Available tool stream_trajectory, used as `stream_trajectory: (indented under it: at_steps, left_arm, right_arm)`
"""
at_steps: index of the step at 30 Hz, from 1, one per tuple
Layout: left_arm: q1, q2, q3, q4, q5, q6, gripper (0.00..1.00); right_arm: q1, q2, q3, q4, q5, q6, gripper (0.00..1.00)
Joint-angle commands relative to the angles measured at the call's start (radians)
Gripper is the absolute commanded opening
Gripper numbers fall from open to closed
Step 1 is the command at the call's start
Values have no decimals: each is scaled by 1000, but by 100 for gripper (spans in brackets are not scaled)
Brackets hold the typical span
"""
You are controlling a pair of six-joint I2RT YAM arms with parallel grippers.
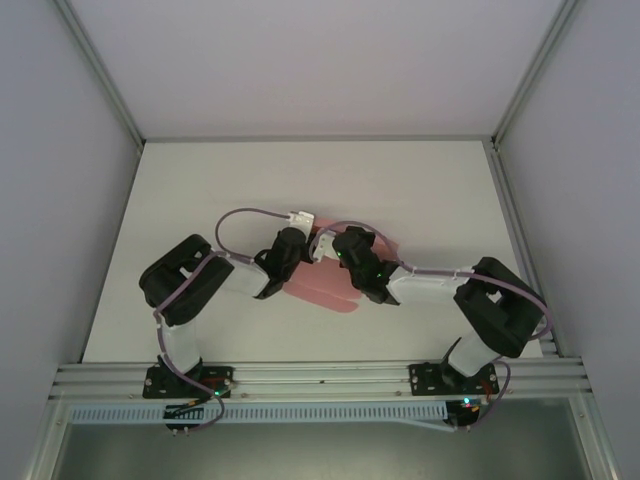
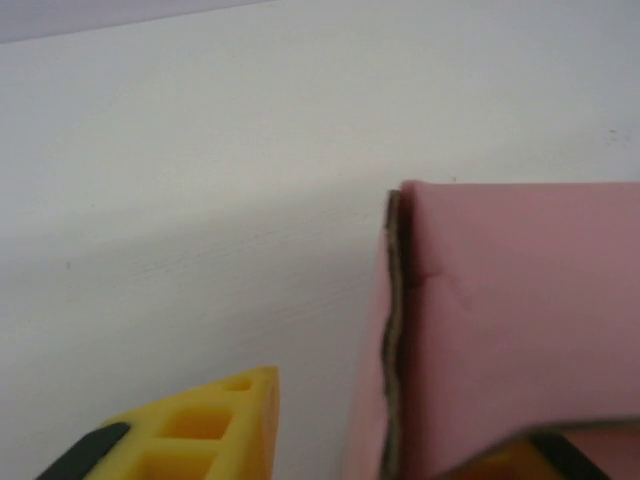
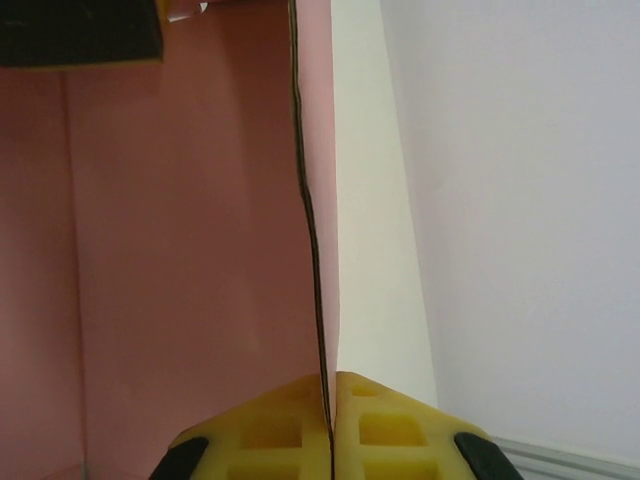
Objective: Assemble paper box
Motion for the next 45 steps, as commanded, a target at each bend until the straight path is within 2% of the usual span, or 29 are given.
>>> stream_trajectory:
  at_steps: [1, 2, 4, 5, 7, 10, 11, 12, 13, 18, 21, 24, 31, 37, 45]
  left_arm:
    - [58, 30, -46, 7, -40, 52, 17]
    - [59, 29, -57, 34, -14, 73, 14]
    - [59, 27, -67, 59, 38, 98, 11]
    - [56, 25, -71, 68, 60, 114, 10]
    - [56, 17, -90, 102, 100, 119, 5]
    - [57, 9, -105, 137, 156, 138, 3]
    - [57, 8, -110, 148, 186, 153, 3]
    - [56, 4, -115, 158, 206, 158, 2]
    - [57, 2, -118, 163, 222, 160, 0]
    - [57, 4, -110, 171, 320, 191, 0]
    - [55, -2, -111, 181, 347, 191, 0]
    - [56, 4, -108, 191, 347, 198, 0]
    - [55, 3, -90, 152, 364, 198, 3]
    - [56, 1, -87, 141, 365, 193, 9]
    - [56, -26, -86, 92, 389, 187, 18]
  right_arm:
    - [12, -10, 0, -93, -25, 59, 14]
    - [13, -15, 5, -102, -37, 74, 17]
    - [12, -38, 21, -119, -69, 124, 33]
    - [6, -56, 25, -116, -84, 146, 38]
    - [-8, -114, 39, -146, -156, 192, 42]
    - [-29, -231, 70, -241, -325, 276, 62]
    - [-37, -275, 75, -252, -390, 312, 74]
    - [-46, -313, 76, -260, -447, 337, 91]
    - [-55, -340, 74, -254, -483, 364, 100]
    - [-180, -381, 129, -272, -614, 605, 100]
    - [-298, -323, 185, -317, -745, 734, 100]
    - [-353, -227, 276, -411, -787, 813, 100]
    - [-352, -23, 390, -510, -898, 820, 100]
    - [-343, 101, 420, -582, -902, 814, 100]
    - [-267, 141, 369, -615, -793, 777, 100]
